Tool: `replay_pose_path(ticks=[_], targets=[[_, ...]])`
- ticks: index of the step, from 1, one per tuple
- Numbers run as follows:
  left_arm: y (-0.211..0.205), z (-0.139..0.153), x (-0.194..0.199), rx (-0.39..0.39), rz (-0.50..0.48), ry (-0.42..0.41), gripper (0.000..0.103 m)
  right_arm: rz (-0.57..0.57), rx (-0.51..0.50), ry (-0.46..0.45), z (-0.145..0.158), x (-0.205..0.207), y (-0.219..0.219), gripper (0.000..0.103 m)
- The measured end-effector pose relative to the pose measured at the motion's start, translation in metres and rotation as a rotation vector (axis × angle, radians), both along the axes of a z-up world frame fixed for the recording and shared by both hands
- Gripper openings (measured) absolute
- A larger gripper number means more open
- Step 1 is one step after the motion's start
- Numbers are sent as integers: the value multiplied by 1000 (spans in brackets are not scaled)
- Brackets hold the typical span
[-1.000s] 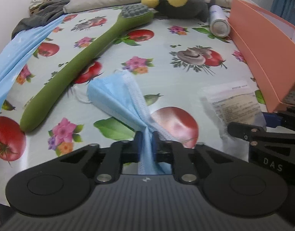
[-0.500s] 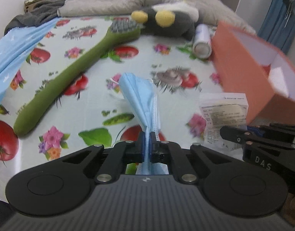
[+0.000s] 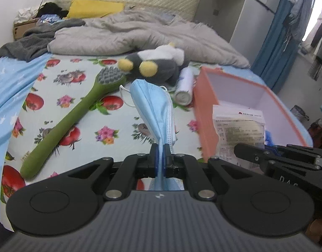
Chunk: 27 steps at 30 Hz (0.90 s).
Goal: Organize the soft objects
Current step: 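Carry the face mask and snack packet over the pink box with both grippers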
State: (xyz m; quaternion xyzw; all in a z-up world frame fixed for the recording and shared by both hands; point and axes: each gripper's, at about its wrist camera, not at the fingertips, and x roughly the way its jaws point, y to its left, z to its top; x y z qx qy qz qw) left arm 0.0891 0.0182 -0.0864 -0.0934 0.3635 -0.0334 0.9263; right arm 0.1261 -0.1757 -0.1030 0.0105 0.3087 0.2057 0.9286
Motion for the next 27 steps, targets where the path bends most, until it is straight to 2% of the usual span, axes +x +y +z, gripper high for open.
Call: replay_pose_path(ticks=[9,16,21,27], targets=[[-4,38,-17,-43,-19,-54,5,-36,21,-73,36,-15,-14,12],[-19,58,-16,-63,-61,-81,5,-78,39,-99,57,-20,-31,12],[-40,69,-5,-68,-118,-101,5,-114,42,-108,64,-17,-45,13],[-66,71,12,-85,-191,-89,5,-171,39,-92,62,-11,-66,13]])
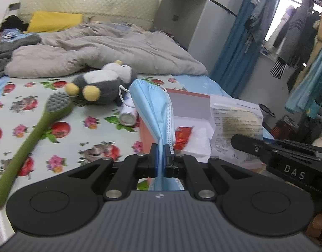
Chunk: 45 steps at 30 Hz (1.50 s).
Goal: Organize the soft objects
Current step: 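Carry the face mask and snack packet over the pink box with both grippers, then open both grippers to drop the mask and packet into the box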
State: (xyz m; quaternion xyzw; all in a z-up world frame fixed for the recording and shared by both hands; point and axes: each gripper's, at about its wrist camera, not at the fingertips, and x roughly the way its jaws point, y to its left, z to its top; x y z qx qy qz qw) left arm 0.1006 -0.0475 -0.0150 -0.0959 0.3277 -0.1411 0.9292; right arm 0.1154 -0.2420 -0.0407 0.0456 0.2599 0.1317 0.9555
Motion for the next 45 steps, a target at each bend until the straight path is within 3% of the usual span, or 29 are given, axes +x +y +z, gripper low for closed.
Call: replay_pose_path(ticks=[6,15,22,31,40,41,43,44,45], targets=[[-27,-9,27,-10,-69,30,5,-77,-6,45,-10,22,-31,13],[-69,-27,100,5,-160,74,5,-162,17,124,-36,70,-69,14],[-104,-60,159,8,-229,179,5,-196,39,214,-62,111,-95,14],[-144,-93,232,22,-265,249,6,-206,65,281,-95,157,-123,14],[-161,-112,261,48,-253,286,6,-208,88,328,-116,174,-137,16],[-162,-112,261,52,-252,288,6,-210,88,330,-116,174,-137,18],[-164,-112,262,58,-250,287,17,-211,94,330,-114,173,-140,36],[-164,-112,261,62,-246,289,31,-211,102,326,-113,172,-141,52],[-163,-111,261,63,-240,290,41,-210,111,316,-110,170,-142,61]])
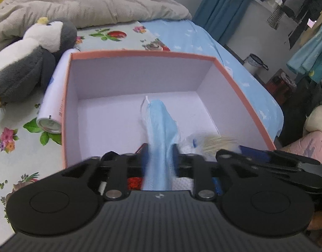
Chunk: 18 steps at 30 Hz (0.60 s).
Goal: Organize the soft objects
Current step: 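Open both grippers to drop the mask and packet into the box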
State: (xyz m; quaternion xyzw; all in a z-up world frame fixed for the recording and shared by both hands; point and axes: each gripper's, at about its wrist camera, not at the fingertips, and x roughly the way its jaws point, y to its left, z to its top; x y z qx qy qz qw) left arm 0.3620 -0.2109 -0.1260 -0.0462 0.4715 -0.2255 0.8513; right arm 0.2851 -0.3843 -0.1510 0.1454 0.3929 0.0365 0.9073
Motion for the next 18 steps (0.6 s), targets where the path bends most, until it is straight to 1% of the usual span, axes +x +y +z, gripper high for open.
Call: replay_pose_path(ticks=[2,3,9,18], targets=[[3,5,-4,-3,12,-14,46,0,3,-25,8,-6,-1,62],[5,11,-8,-6,14,-31,47,-3,0,-33,11,-9,-1,62],[14,46,-28,-23,24,-95,47,-8,-12,-97,43,-31,3,62],[30,113,-78,-61,5,-198,47,-8,-50,-203,106,-79,18,62]])
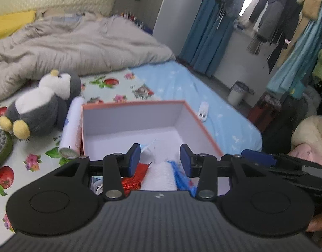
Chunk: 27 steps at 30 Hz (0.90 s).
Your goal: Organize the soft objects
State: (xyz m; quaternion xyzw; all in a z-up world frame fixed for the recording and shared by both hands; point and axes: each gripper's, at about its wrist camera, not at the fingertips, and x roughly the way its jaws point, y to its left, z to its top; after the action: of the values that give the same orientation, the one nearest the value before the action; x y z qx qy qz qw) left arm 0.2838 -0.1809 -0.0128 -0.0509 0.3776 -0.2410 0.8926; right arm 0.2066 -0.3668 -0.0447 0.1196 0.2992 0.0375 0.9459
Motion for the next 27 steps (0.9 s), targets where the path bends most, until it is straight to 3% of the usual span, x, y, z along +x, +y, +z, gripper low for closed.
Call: replay_pose_path(ticks=[6,16,27], targets=[[13,38,-46,-29,4,-65,47,-16,-11,-27,23,-38,12,62],[43,71,-127,-39,30,-126,47,12,-65,-37,37,-91,45,62],[70,64,-198,3,66,-120,48,33,-86,-34,33,-127,63,62]])
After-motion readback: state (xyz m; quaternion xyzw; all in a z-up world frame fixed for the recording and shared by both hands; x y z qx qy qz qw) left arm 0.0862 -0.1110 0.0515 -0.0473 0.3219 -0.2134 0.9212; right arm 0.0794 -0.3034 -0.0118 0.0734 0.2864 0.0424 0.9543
